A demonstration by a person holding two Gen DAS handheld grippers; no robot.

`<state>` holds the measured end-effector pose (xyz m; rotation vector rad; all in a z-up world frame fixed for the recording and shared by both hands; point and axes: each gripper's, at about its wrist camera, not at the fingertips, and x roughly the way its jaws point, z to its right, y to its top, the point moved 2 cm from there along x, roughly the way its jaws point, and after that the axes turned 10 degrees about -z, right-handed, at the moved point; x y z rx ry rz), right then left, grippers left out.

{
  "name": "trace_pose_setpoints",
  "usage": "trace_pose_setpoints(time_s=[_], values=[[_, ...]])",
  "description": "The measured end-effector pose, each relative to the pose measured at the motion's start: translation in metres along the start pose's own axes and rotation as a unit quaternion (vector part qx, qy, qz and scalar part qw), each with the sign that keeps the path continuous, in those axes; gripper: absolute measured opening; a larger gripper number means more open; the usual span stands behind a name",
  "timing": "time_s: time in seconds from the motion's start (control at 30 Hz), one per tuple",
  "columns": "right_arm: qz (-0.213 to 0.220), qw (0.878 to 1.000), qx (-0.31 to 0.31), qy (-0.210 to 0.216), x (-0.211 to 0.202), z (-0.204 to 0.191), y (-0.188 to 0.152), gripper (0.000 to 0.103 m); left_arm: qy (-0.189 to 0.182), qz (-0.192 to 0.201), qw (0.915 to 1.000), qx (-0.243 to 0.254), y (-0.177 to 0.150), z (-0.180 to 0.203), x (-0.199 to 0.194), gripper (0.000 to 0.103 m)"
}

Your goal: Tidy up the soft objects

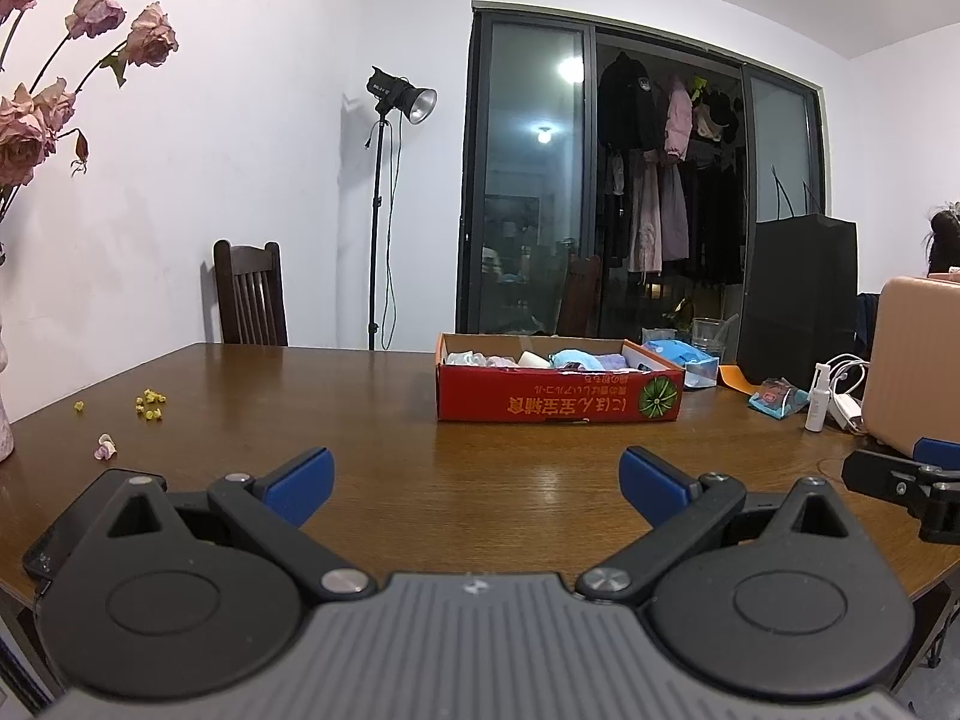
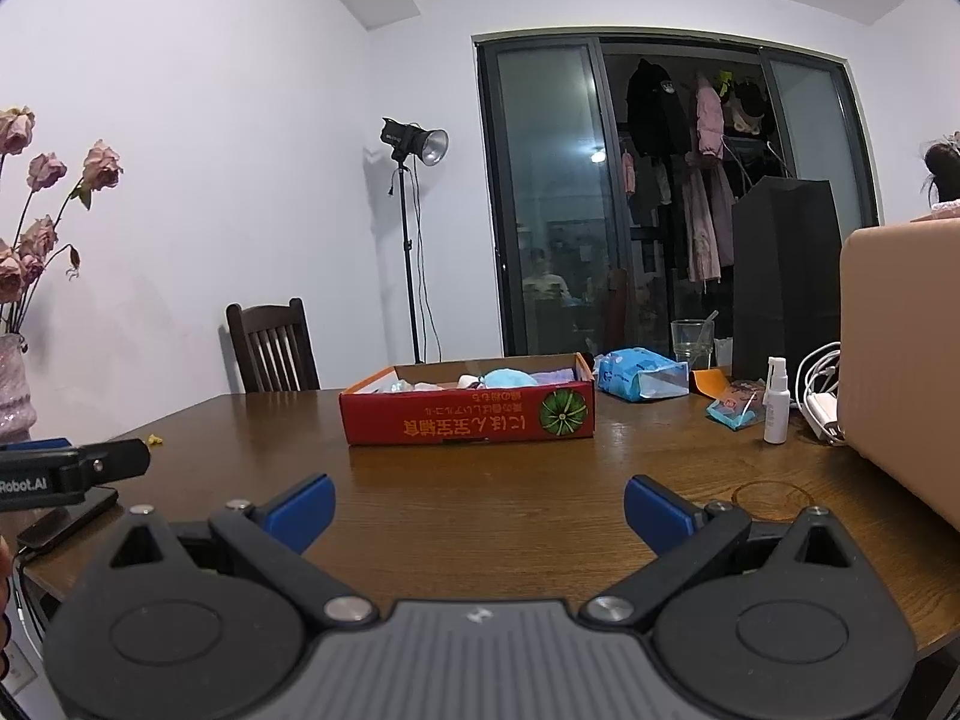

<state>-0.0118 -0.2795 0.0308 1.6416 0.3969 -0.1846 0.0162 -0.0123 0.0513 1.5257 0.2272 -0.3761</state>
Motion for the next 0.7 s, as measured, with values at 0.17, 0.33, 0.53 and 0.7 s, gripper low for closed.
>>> trace_pose_setpoints(time_s=[0.17,0.33,0.53,0.7], values=[[0.007,1.000,-0.003,0.003,-0.0015,-0.0010,0.0001,0.103,0.001,0.001,1.0000,0.002,0.0013,0.0002,-0.0003,0.103],[0.004,1.000,-0.002,0.004,-0.0008,-0.0005,-0.0005,0.103,-0.001,0.004,1.0000,0.004,0.0009,0.0008,-0.0011,0.103],[0.004,1.000,-0.003,0.004,-0.0008,-0.0009,-0.0006,0.103,-0.001,0.011,0.9999,0.006,0.0005,0.0000,-0.0025,0.103],[0.004,1.000,-0.004,0.004,0.0001,-0.0012,-0.0014,0.103,0.001,0.018,0.9998,0.007,-0.0009,0.0001,-0.0040,0.103]])
